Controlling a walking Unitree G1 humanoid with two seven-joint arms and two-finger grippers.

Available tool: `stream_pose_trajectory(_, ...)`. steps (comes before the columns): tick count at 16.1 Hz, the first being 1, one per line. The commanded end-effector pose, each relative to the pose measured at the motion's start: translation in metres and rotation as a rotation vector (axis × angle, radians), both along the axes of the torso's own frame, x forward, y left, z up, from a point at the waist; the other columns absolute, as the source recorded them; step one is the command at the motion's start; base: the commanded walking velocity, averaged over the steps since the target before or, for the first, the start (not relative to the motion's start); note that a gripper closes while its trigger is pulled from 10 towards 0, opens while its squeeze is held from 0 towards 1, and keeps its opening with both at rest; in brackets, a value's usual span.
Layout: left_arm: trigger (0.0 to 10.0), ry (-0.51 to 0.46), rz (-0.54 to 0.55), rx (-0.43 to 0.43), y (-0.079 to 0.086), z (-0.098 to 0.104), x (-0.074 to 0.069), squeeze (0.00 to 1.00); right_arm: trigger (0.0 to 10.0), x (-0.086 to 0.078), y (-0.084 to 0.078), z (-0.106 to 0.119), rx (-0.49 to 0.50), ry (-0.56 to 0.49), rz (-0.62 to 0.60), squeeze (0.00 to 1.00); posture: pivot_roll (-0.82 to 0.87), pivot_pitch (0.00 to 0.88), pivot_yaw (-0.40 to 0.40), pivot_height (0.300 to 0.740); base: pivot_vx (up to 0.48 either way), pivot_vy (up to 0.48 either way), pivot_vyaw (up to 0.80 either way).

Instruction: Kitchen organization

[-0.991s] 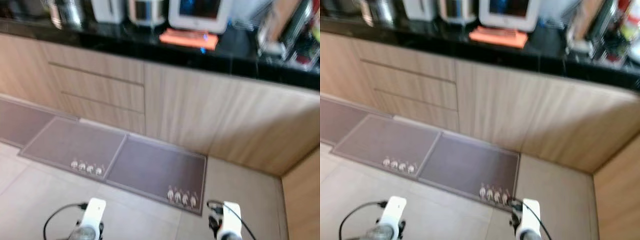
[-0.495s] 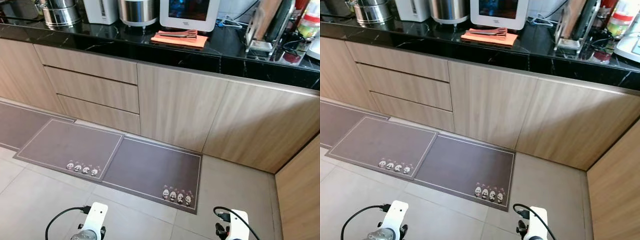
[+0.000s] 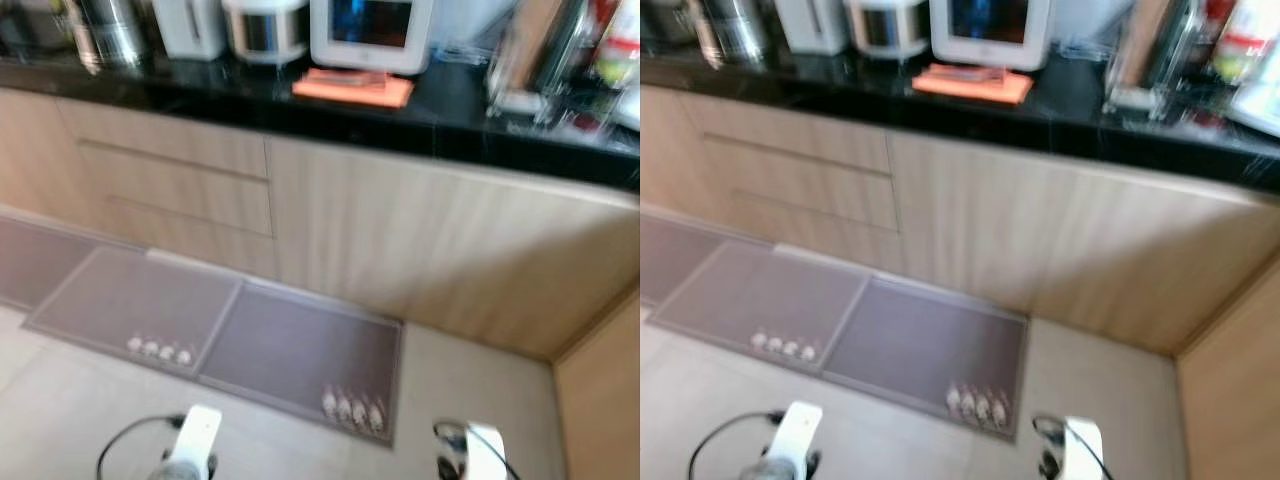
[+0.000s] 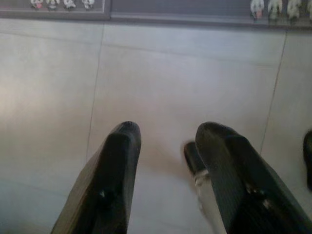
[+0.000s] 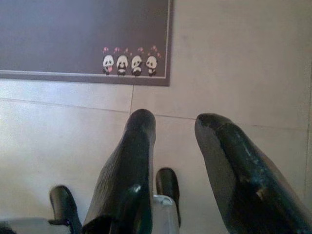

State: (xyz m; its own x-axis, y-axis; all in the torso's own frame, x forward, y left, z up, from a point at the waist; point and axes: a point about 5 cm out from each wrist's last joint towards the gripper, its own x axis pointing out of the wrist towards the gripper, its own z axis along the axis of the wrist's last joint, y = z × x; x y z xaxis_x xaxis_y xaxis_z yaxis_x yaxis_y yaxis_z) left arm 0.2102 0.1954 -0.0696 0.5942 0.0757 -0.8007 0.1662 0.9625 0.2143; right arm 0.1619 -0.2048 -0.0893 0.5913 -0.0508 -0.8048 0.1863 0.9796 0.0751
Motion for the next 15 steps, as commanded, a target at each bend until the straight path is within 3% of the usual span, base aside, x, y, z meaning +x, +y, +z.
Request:
stream_pose_trajectory(1, 10.0, 0.035, 0.015, 0.009, 0.006, -0.004, -0.008, 0.0, 10.0, 0.006, 0.004, 0.002, 0.004, -0.013, 0.008, 0.0, -0.07, 0.0, -0.035, 0.74, 0.454, 0.0, 0.0)
stream_pose_trajectory(3, 10.0, 0.037, 0.01, 0.011, 0.006, -0.004, -0.008, 0.0, 10.0, 0.006, 0.006, 0.002, 0.003, -0.013, 0.011, 0.0, -0.08, 0.0, -0.036, 0.74, 0.433, 0.0, 0.0)
stream_pose_trajectory(6, 10.0, 0.028, -0.016, 0.001, 0.003, -0.004, -0.007, 0.0, 10.0, 0.004, 0.007, 0.001, 0.012, -0.005, 0.012, 0.0, -0.07, 0.0, -0.038, 0.74, 0.0, 0.0, 0.0)
stream_pose_trajectory(15, 10.0, 0.019, -0.008, -0.013, 0.002, -0.004, -0.007, 0.0, 10.0, -0.006, 0.009, -0.003, 0.01, 0.006, 0.015, 0.0, -0.07, 0.0, -0.04, 0.74, 0.0, 0.0, -0.64)
